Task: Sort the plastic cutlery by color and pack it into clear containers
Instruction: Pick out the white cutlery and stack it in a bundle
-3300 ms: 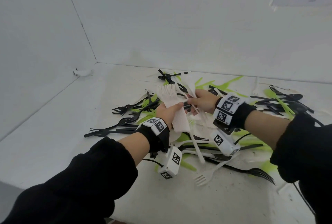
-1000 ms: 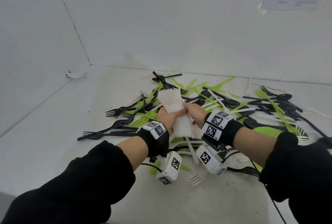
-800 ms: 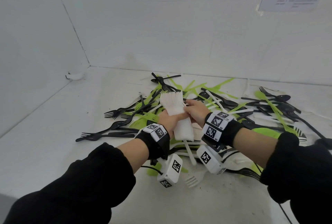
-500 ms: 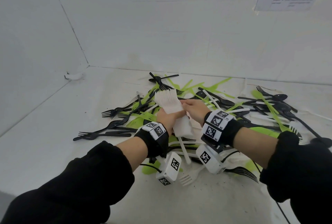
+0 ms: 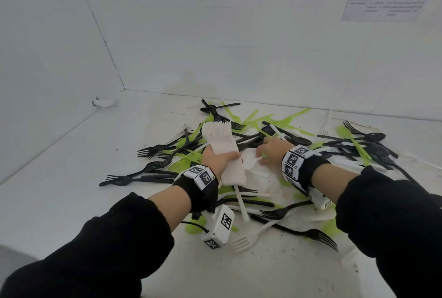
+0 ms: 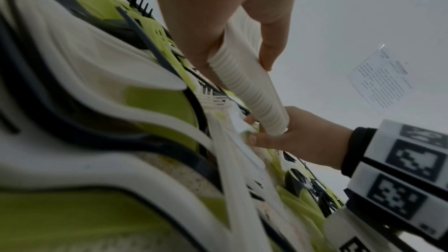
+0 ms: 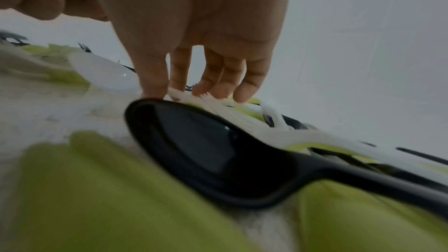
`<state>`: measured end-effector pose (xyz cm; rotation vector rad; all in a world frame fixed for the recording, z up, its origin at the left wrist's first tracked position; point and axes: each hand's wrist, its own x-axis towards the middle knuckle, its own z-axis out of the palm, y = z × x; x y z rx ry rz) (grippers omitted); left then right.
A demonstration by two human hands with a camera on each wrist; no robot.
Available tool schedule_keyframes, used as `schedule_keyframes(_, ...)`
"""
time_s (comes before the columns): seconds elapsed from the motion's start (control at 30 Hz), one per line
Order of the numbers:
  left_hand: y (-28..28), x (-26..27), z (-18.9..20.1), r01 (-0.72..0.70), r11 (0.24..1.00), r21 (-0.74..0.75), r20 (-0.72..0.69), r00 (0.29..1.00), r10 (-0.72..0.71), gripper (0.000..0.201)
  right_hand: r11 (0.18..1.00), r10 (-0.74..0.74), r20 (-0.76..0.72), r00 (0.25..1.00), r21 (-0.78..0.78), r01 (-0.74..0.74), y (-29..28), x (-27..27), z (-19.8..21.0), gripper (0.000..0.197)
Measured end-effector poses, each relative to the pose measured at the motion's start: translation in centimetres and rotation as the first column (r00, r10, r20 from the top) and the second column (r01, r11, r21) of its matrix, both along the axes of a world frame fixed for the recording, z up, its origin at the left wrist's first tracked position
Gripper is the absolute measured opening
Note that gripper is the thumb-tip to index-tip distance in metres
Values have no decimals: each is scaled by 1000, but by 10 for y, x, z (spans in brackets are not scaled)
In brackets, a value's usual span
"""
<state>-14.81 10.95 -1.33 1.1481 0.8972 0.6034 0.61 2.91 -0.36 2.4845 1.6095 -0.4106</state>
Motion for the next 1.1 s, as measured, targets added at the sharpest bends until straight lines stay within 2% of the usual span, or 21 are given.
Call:
schedule_keyframes(0.07, -3, -3, 6, 23, 1000, 3, 4, 1000, -23, 55, 999, 39, 43, 998, 17, -40, 3, 2, 2, 30)
schedule_keyframes(0.17, -3, -4, 9, 36, 999, -3, 0, 999, -36, 47, 997, 6, 34, 999, 77, -9, 6, 7, 4, 30)
schedule_keyframes(0.3, 0, -5, 3, 4, 1000, 5, -18, 1000, -4, 65, 995, 15, 98, 995, 101, -25, 6, 12, 3, 36)
schedule_keyframes(0.43, 2, -10, 3, 2, 999, -33, -13, 1000, -2, 51, 994, 78, 36, 996, 69, -81, 13, 18, 3, 33)
schedule_keyframes(0.57, 8, -11, -4, -18, 999, -37, -10, 1000, 18, 66, 988, 149, 157, 976, 10, -153, 16, 20, 3, 27)
schedule_keyframes(0.63, 12, -11, -6, -19, 999, -32, -20, 1000, 18, 65, 990, 128, 170, 977, 39, -136, 16, 23, 4, 27)
schedule_keyframes(0.67, 13, -12, -5, -15, 999, -33, -26, 1000, 14, 61, 991, 93, 146, 985, 82, -105, 17, 24, 6, 27)
schedule_keyframes(0.73, 14, -12, -3, -1, 999, -45, -27, 1000, -1, 49, 978, -5, 10, 1000, 207, 2, 17, 24, 15, 28)
schedule_keyframes(0.8, 14, -11, -2, -3, 998, -67, -12, 1000, 2, 37, 931, -68, -146, 987, 347, 115, 16, 21, 27, 25)
schedule_keyframes(0.83, 15, -10, -3, -10, 997, -74, -6, 1000, 10, 37, 903, -102, -208, 973, 391, 179, 17, 19, 33, 21)
schedule_keyframes(0.87, 15, -8, -3, -11, 997, -73, -3, 1000, 11, 40, 883, -134, -274, 952, 403, 240, 18, 15, 38, 19)
schedule_keyframes(0.93, 13, -4, -4, -3, 997, -78, 9, 1000, 4, 39, 872, -197, -453, 869, 324, 367, 25, 3, 39, 21)
schedule_keyframes(1.0, 9, -1, -3, 7, 996, -91, 27, 1000, -4, 35, 849, -219, -677, 703, 223, 479, 34, -13, 30, 15)
schedule_keyframes(1.03, 8, 1, -4, 9, 996, -94, 36, 999, -6, 37, 830, -250, -757, 604, 155, 536, 37, -22, 26, 20)
schedule_keyframes(1.07, 7, 3, -4, 13, 996, -90, 46, 999, -9, 41, 813, -271, -817, 509, 88, 575, 37, -30, 22, 24)
schedule_keyframes(1.1, 6, 4, -4, 11, 996, -86, 53, 999, -7, 46, 807, -276, -849, 452, 51, 589, 38, -38, 18, 25)
